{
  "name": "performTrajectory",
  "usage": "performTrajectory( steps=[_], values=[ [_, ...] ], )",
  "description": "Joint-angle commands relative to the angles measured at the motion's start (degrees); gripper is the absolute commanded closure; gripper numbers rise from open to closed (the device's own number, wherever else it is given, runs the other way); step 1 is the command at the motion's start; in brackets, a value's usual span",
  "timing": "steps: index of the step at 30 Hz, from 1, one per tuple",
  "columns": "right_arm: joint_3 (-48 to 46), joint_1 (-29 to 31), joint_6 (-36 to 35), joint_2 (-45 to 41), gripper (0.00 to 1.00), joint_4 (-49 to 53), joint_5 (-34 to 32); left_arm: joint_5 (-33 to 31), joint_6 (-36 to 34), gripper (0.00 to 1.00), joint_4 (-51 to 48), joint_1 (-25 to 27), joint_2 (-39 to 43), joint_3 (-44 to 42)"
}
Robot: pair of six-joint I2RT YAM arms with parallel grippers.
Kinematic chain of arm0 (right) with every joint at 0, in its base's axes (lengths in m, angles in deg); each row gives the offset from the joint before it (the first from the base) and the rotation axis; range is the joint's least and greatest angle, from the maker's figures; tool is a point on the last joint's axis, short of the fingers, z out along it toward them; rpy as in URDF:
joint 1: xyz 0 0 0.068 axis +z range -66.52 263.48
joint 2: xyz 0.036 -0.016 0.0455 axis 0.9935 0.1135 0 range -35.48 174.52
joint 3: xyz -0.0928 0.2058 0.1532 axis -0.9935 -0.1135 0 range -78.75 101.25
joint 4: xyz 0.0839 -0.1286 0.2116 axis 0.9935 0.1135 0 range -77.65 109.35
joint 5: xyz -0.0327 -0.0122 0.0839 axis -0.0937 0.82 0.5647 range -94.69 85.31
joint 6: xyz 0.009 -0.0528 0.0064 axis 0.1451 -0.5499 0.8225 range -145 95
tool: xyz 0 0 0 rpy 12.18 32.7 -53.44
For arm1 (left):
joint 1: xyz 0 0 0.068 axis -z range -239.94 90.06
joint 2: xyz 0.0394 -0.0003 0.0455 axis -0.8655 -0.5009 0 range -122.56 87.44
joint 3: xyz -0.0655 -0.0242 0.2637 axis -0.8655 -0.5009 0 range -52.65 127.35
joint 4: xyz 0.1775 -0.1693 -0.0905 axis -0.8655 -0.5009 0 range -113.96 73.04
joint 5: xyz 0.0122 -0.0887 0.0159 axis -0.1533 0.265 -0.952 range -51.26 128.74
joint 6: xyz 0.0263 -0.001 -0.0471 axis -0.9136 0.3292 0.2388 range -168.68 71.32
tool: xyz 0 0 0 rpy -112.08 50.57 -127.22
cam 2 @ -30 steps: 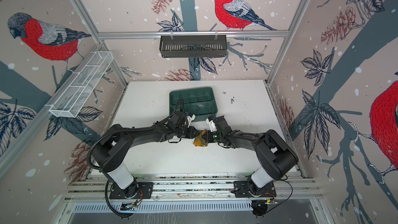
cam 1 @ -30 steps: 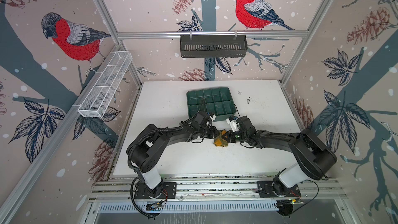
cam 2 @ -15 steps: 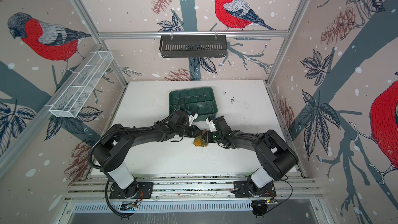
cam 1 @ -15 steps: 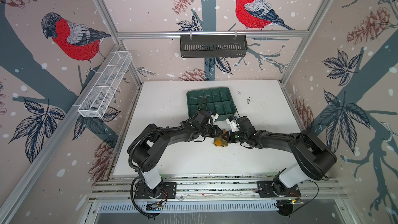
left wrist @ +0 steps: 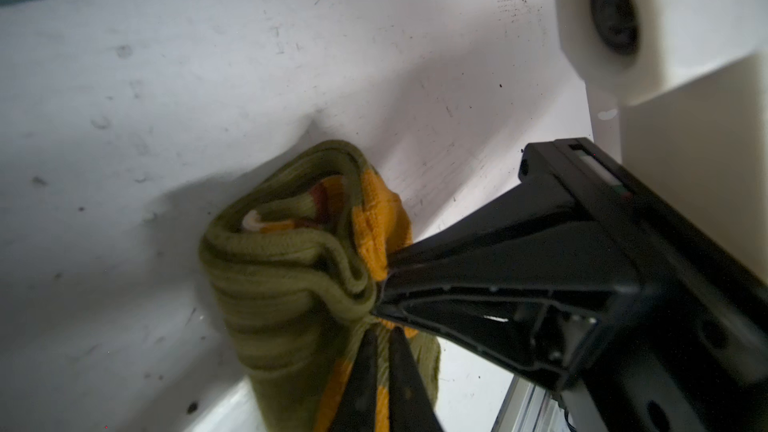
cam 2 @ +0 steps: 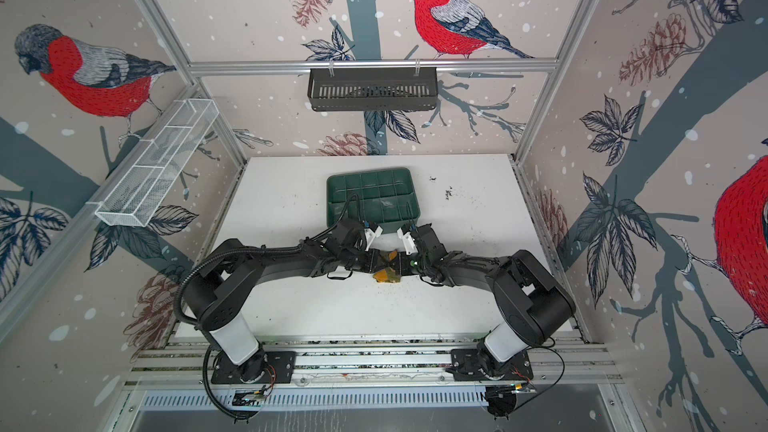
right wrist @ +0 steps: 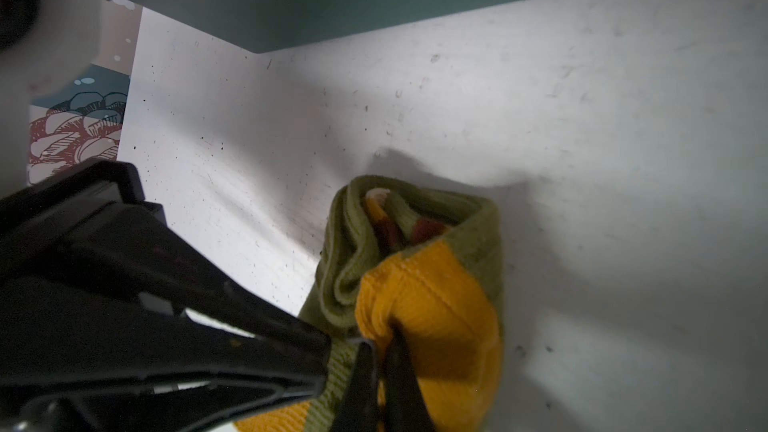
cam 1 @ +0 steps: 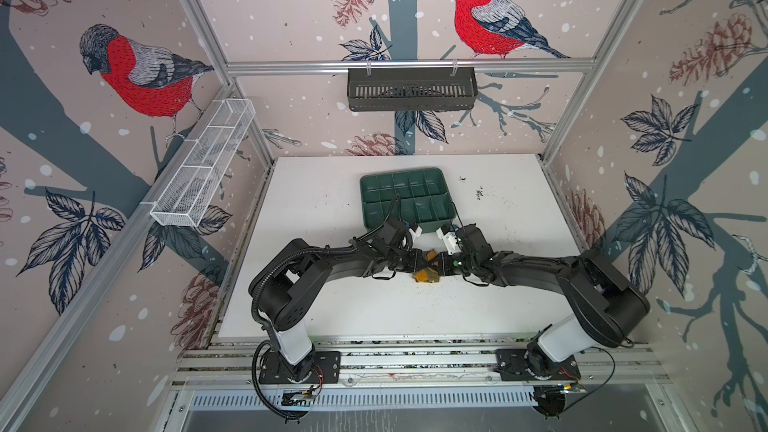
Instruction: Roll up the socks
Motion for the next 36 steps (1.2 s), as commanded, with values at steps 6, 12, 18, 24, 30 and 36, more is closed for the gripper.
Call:
performTrajectory(
  steps=[6, 12, 18, 24, 30, 36],
  values=[
    [-0.8, -1.0, -0.4, -0.2, 0.94, 12.5, -3.5, -4.5, -0.8, 0.91, -0.5, 0.4, -1.3, 0.8],
    [-1.3, -1.9, -0.8, -2.3, 0.94, 14.0, -3.8, -4.9, -0.3, 0.91, 1.2, 0.5, -2.9, 1.6],
    [-1.5, -2.7, -1.3, -3.9, 0.95, 14.8, -3.6, -4.3, 0.6, 0.91, 2.9, 1.1, -2.7, 1.9],
    [-1.4, -3.3, -1.4, -4.0, 0.95, 14.4, -3.4, -2.5, 1.6, 0.91, 4.4, 2.3, -3.0, 2.3],
    [-1.7, -3.6, -0.8, -5.0, 0.95, 13.6, -2.2, -1.8, 2.0, 0.92, 5.0, 3.0, -3.0, 2.8],
    [-2.0, -4.4, -0.8, -7.6, 0.95, 14.2, -1.3, -1.4, 2.5, 0.93, 6.1, 3.2, -5.1, 2.8]
  ],
)
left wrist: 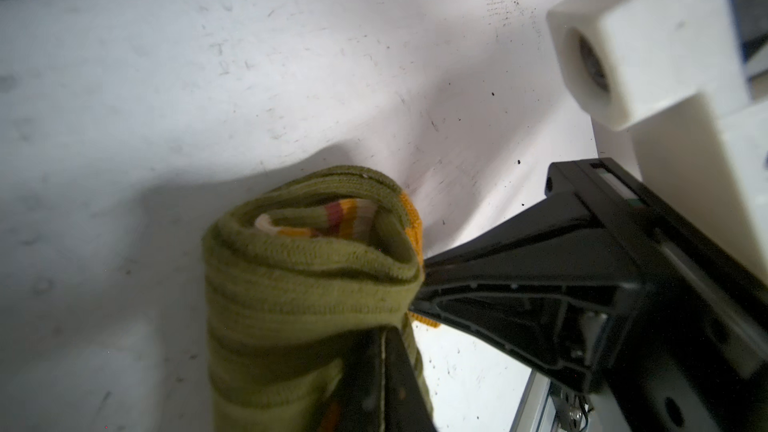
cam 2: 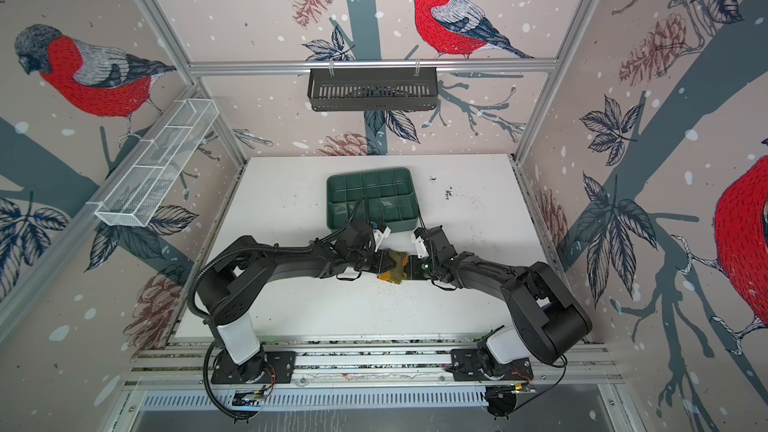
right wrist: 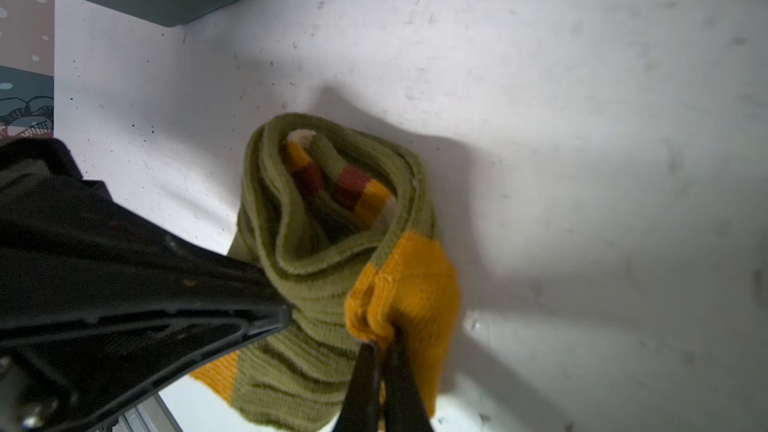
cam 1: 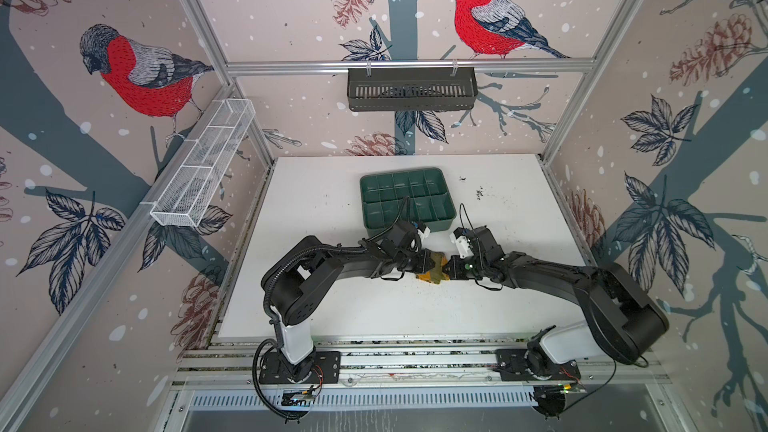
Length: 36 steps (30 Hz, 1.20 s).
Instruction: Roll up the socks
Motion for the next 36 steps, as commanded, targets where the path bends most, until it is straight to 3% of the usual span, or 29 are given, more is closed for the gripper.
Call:
performTrajectory(
  steps=[1, 22, 36],
  values=[
    [-0.3, -0.4, 0.2, -1.5, 0.95, 3.3, 0.5, 0.3, 0.5, 0.93, 2.2, 0.1, -1.0, 0.3],
    [-0.8, -0.6, 1.2, -5.6, 0.95, -2.5, 9.4, -0.8, 0.3, 0.93, 2.2, 0.1, -2.0, 1.4],
    [-0.5, 0.7, 3.6, 1.4, 0.95, -10.3, 13.2, -0.2, 0.2, 0.93, 2.3, 0.1, -2.8, 1.9]
  ],
)
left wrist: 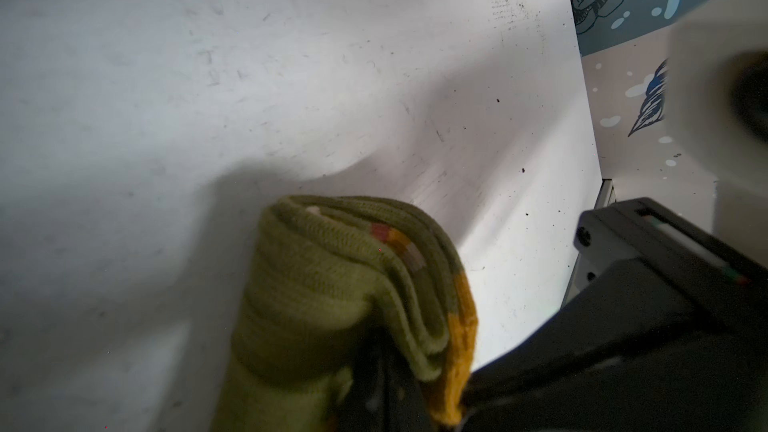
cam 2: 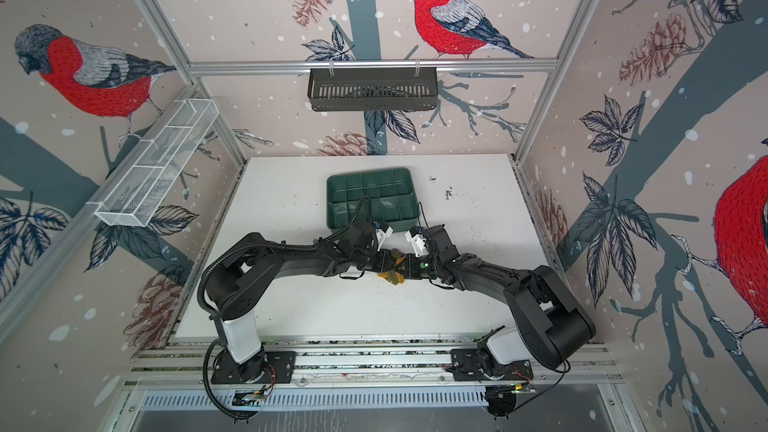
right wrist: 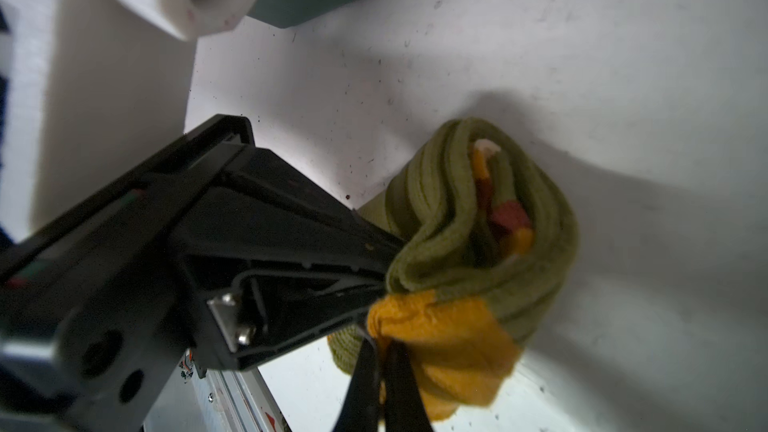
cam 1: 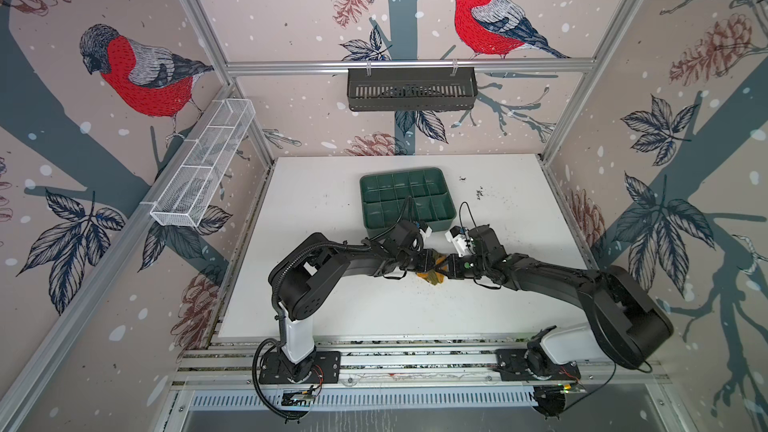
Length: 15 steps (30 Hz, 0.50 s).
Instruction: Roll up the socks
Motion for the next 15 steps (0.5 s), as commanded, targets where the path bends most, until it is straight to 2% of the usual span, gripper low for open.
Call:
performTrajectory(
  steps=[1, 8, 13, 15],
  values=[
    [0.5, 0.4, 0.7, 2.1, 0.95, -3.4, 2.5, -0.4, -0.1, 0.93, 1.0, 0.1, -0.4, 0.3],
    [0.3, 0.8, 0.6, 6.1, 0.86, -4.8, 2.0, 0.1, 0.2, 0.93, 1.7, 0.1, -0.7, 0.0],
    [0.5, 0.8, 0.3, 8.3, 0.71, -4.9, 0.6, 0.6, 0.2, 0.93, 1.6, 0.1, -0.5, 0.0],
    [0.8, 0.9, 0.2, 9.1, 0.68, -4.6, -0.1, 0.1, -0.1, 0.93, 0.9, 0.1, 0.0, 0.0]
  ],
)
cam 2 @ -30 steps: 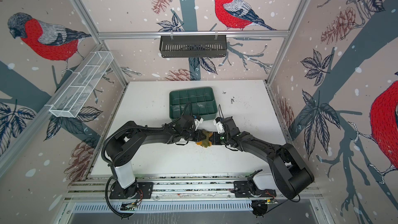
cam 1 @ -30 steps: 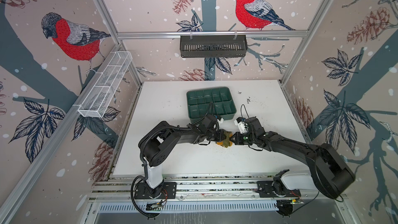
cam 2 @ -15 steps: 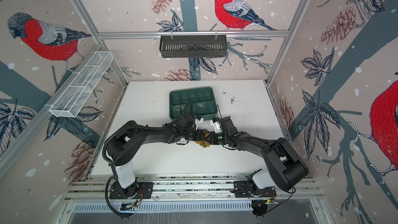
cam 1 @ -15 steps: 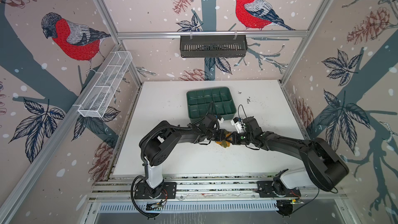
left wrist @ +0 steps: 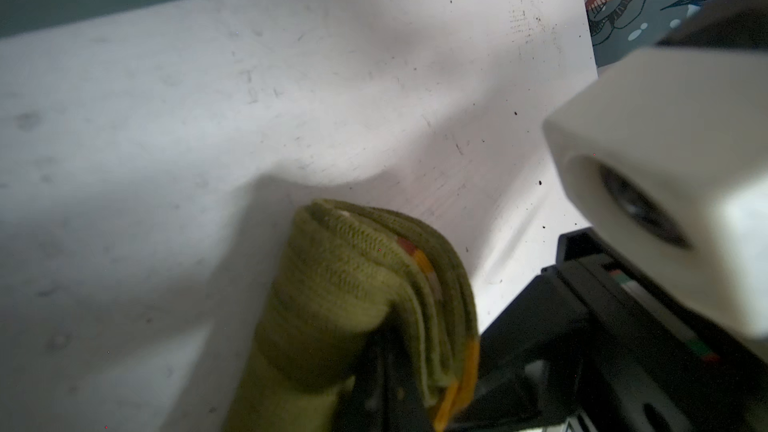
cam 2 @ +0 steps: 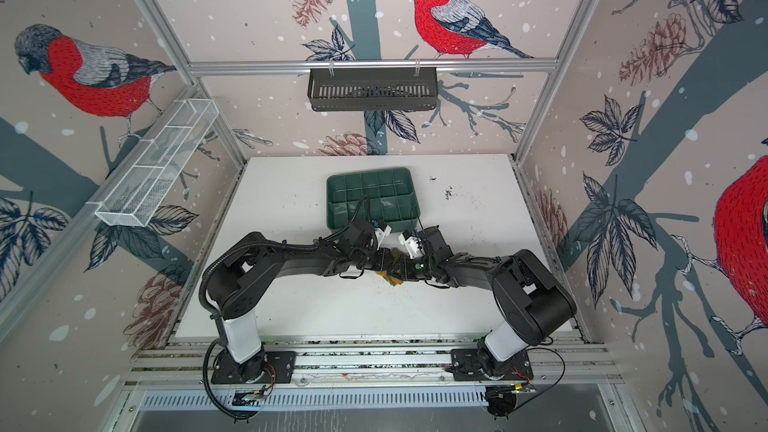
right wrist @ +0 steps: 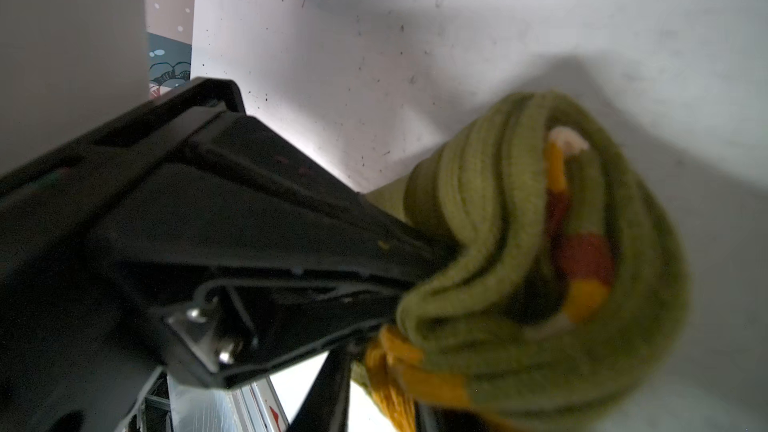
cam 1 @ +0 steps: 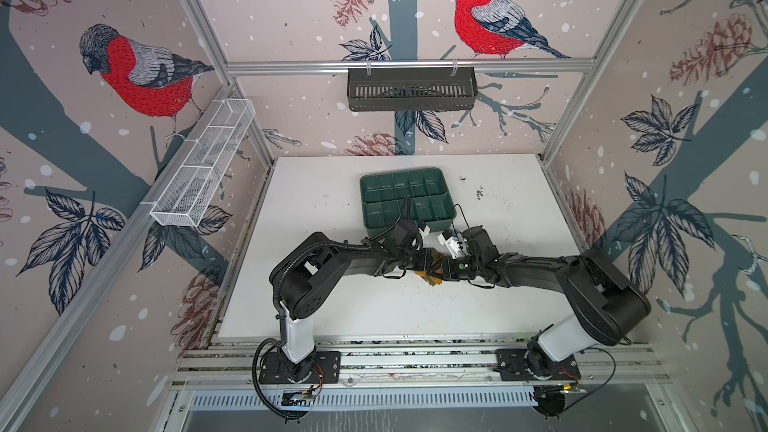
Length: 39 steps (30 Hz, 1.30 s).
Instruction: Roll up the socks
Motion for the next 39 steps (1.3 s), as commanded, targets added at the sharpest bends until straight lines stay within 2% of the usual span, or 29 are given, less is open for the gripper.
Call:
performTrajectory(
  steps=[1, 5, 17, 31, 39],
  values=[
    [0.3, 0.3, 0.3, 2.0, 0.68, 1.5, -5.4, 1.9, -0.3, 0.93, -0.3, 0.1, 0.7, 0.1],
    [0.4, 0.3, 0.2, 3.3, 0.67, 1.5, -5.8, 0.3, -1.6, 0.91, -2.7, -0.5, 2.5, -0.1],
    [0.9, 0.2, 0.6, 4.1, 0.52, 1.3, -6.9, -2.7, -5.5, 0.82, -8.5, -2.4, 7.3, -0.7],
    [1.2, -0.2, 1.1, 3.8, 0.48, 0.9, -6.7, 9.2, -4.8, 0.86, -3.9, -2.2, 6.0, -1.1],
    [1.4, -0.2, 1.2, 4.4, 0.48, 0.7, -6.4, 11.9, -4.5, 0.87, -3.0, -1.9, 7.4, -1.9]
  ],
)
